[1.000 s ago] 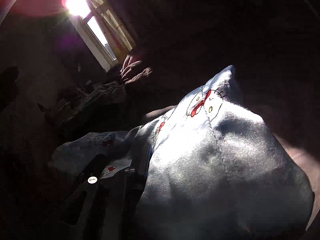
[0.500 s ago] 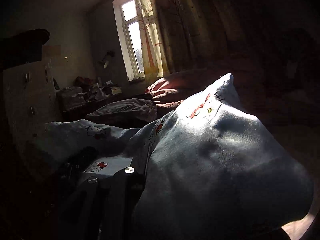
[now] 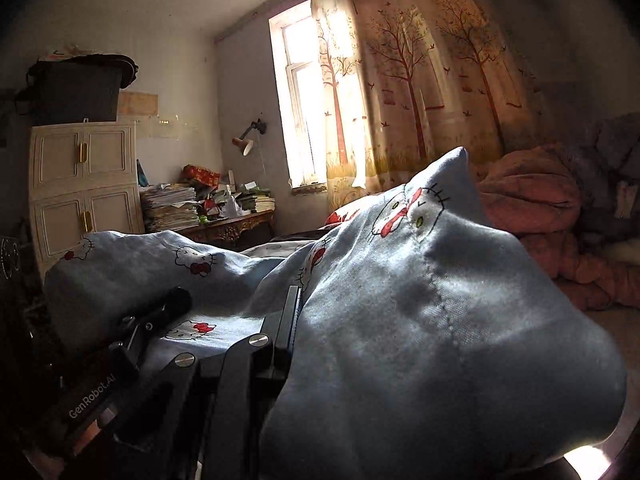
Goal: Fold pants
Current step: 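Lift the folded pants with both tools and carry them toward the clothes stack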
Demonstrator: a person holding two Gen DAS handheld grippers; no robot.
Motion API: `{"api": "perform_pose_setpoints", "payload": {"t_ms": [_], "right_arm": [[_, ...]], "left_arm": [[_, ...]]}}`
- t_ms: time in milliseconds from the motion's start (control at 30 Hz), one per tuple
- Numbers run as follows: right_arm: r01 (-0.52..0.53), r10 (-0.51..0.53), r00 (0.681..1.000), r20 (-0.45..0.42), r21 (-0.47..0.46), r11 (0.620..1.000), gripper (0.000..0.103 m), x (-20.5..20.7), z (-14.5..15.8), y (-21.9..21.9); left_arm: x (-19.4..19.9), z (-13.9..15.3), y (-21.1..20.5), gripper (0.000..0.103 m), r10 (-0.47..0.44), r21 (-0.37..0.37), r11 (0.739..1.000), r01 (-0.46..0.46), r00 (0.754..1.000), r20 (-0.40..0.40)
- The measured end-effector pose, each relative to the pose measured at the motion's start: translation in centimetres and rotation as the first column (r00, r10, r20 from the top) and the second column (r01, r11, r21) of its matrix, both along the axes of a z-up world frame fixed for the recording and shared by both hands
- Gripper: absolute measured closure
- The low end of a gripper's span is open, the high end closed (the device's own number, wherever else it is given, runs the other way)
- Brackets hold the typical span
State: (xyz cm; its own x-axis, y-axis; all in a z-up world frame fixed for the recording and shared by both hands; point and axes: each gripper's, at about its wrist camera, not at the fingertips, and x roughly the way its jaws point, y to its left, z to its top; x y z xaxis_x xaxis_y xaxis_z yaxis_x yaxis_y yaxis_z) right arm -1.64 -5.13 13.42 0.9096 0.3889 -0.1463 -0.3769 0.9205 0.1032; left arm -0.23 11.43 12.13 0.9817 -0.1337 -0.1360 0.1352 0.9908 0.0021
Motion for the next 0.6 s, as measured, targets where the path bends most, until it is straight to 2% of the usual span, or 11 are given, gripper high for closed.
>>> {"api": "perform_pose_setpoints", "payload": {"t_ms": [267,367,500,600], "right_arm": [[-0.009,0.009,0.996,0.084,0.002,1.0,0.084,4.1,4.6,5.0],[-0.022,0.02,0.997,0.08,0.013,1.0,0.084,7.2,6.6,6.4],[-0.063,0.059,0.993,0.099,0.042,0.997,0.084,11.7,8.2,8.7],[-0.054,0.056,0.992,0.11,-0.024,0.998,0.084,15.5,8.7,11.5]], "left_arm": [[5.2,3.8,4.8,0.096,-0.009,-0.025,1.0,0.01,0.998,0.054],[7.2,5.1,6.1,0.096,-0.01,-0.024,1.0,0.013,0.995,0.101],[10.0,6.2,8.3,0.096,0.063,-0.068,0.996,-0.054,0.987,0.145],[12.5,6.9,10.0,0.096,0.054,-0.058,0.997,-0.045,0.984,0.169]]}}
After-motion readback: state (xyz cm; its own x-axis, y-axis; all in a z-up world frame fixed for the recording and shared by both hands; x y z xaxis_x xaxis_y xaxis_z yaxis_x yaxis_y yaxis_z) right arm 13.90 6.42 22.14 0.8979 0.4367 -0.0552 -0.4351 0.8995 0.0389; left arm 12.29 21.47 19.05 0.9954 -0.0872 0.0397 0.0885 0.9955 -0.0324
